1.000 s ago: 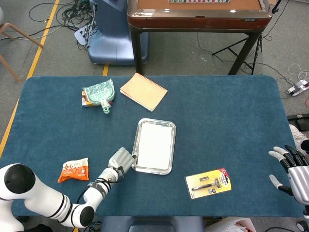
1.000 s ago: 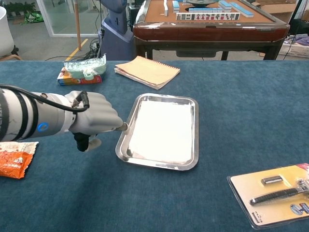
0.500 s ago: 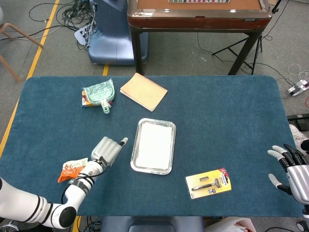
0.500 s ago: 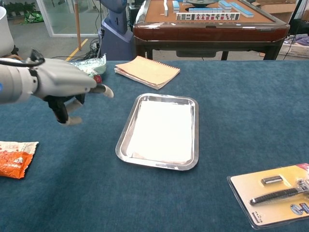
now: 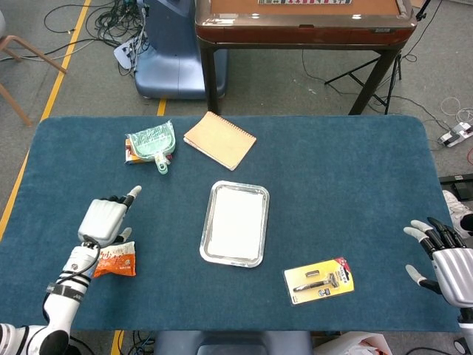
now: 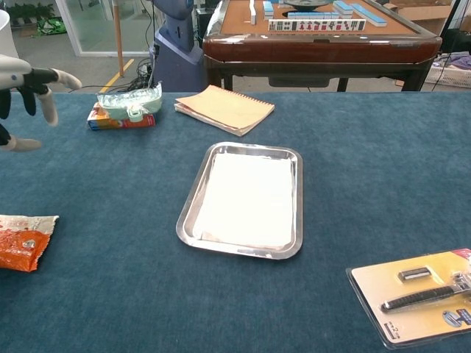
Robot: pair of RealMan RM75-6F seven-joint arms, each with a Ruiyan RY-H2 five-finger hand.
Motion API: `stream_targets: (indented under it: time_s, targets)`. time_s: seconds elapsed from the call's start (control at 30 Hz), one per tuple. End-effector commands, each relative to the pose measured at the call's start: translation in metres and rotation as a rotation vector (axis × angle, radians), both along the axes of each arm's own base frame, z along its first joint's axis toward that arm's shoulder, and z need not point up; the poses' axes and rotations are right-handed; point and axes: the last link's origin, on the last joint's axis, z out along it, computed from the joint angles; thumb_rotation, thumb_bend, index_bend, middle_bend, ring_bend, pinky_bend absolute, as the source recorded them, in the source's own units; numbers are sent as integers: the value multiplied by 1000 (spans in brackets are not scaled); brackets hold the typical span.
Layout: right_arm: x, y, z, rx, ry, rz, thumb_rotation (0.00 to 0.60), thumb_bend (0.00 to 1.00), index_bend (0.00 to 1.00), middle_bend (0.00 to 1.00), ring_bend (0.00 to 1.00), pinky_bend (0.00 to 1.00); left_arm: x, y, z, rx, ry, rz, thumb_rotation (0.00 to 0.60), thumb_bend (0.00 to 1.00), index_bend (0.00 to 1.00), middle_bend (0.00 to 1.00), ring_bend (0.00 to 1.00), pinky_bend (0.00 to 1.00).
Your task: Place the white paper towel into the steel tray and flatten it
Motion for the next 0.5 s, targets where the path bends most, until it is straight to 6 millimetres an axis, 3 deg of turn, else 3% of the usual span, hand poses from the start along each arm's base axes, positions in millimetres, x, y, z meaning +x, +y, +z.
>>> stream_targets:
  time_s: [0.03,0.3,0.5]
  targets:
    - [0,-2,1,1,5,-4,600,206,248,198,82,184,-27,-17,24,123,-91,-21,600,220,61,289,267,332]
    - [0,-7,3,14,22,-21,600,205,248,198,82,184,-65,-61,43,225,-158,19,588,205,123,252,222,214]
    - [5,-11,2,11,30,-10,600,205,248,198,81,184,-80,-90,51,278,-156,59,549,203,133,232,197,160]
